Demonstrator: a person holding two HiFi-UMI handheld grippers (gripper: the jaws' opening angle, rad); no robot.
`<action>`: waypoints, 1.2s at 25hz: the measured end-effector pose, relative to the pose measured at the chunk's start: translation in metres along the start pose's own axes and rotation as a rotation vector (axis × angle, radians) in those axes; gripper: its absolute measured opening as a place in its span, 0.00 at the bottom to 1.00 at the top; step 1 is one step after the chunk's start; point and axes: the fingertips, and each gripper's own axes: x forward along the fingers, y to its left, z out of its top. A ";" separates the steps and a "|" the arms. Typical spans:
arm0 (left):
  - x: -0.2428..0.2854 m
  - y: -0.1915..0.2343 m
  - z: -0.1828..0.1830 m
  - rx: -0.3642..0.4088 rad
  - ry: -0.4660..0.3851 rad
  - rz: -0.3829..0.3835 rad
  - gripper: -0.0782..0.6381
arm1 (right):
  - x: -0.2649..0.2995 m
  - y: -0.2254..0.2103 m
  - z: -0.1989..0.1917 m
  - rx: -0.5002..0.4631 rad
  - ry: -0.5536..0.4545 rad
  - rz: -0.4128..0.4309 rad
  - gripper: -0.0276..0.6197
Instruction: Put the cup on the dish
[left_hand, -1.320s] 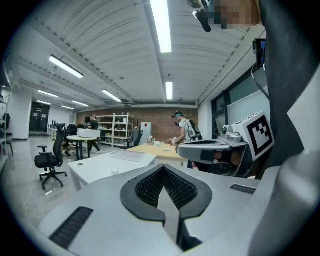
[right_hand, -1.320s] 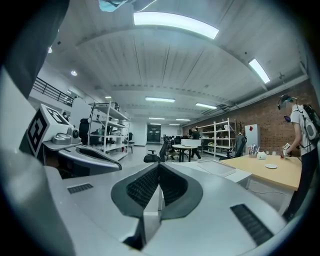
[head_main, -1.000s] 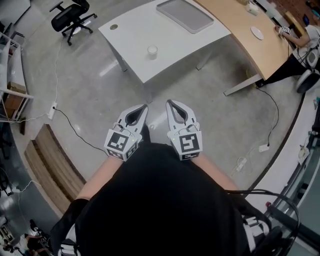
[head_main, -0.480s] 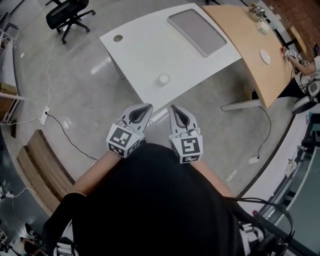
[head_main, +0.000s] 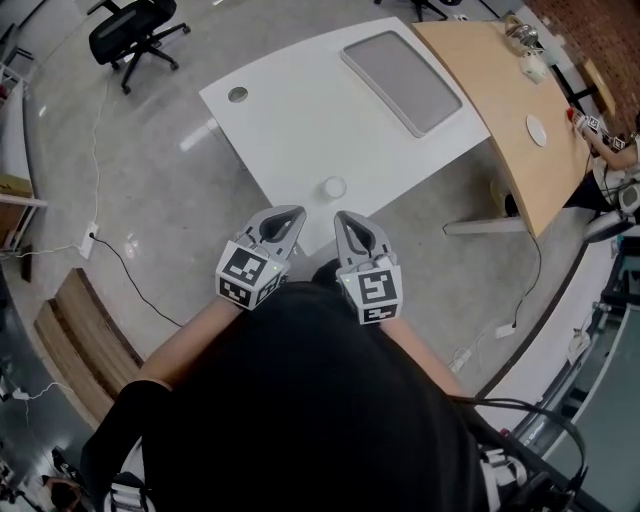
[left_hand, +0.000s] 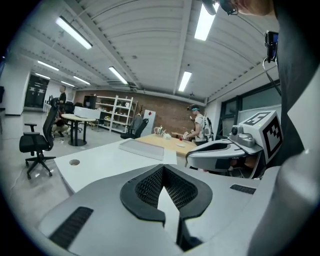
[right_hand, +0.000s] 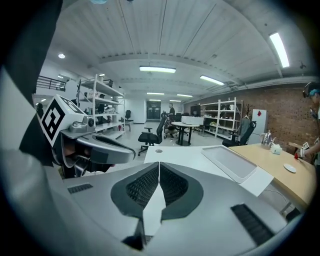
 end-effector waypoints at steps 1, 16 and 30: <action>0.006 0.003 -0.001 -0.008 0.004 0.011 0.12 | 0.006 -0.005 -0.004 -0.003 0.008 0.016 0.06; 0.125 0.061 0.000 -0.103 0.097 0.299 0.12 | 0.102 -0.084 -0.032 -0.124 0.066 0.521 0.07; 0.110 0.098 -0.030 -0.208 0.141 0.381 0.12 | 0.148 -0.044 -0.120 -0.305 0.419 0.720 0.44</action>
